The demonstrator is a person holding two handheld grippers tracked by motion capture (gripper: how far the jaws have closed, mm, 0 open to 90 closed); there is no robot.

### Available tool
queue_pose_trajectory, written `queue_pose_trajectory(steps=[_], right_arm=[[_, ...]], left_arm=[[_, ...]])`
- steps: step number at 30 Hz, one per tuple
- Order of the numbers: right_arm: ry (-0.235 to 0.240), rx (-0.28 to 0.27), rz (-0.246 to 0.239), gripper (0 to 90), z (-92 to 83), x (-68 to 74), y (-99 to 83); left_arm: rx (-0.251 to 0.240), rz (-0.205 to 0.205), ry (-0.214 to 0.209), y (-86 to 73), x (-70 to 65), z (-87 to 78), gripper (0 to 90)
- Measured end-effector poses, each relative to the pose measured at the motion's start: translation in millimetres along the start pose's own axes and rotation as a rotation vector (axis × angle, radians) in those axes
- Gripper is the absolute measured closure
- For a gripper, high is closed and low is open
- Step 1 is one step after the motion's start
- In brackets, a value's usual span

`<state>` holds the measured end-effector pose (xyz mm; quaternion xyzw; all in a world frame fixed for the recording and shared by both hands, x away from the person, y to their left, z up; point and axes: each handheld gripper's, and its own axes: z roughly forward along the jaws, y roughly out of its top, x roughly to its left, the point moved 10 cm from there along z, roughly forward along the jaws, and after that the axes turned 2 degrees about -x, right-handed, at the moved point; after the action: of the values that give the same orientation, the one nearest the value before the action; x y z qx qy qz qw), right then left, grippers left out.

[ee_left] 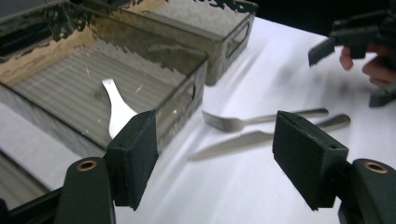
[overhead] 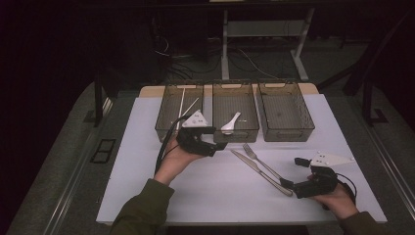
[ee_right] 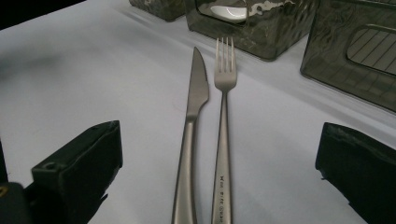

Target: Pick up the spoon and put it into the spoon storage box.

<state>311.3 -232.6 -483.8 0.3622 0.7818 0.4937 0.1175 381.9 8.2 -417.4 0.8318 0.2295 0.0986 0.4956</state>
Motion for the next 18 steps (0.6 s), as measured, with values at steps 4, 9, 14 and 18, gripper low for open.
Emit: queue_pose_trajectory(steps=[4,9,14,18], right_arm=[[-0.003,-0.003,-0.003,0.5,-0.3,0.1,0.5],[-0.003,0.000,-0.007,0.5,-0.3,0.6,0.3],[0.003,0.006,-0.002,0.5,-0.7,1.1,-0.2],[-0.005,0.025,-0.011,0.5,-1.0,-0.2,-1.2]], left_arm=[[-0.010,-0.011,0.022,-21.8,-6.7,-8.8,24.7],[0.001,-0.023,0.028,-49.7,-14.0,-19.2,19.1],[0.005,-0.024,0.034,-70.8,-19.4,-28.1,14.6],[0.003,-0.024,0.035,-80.9,-22.3,-37.3,12.2]])
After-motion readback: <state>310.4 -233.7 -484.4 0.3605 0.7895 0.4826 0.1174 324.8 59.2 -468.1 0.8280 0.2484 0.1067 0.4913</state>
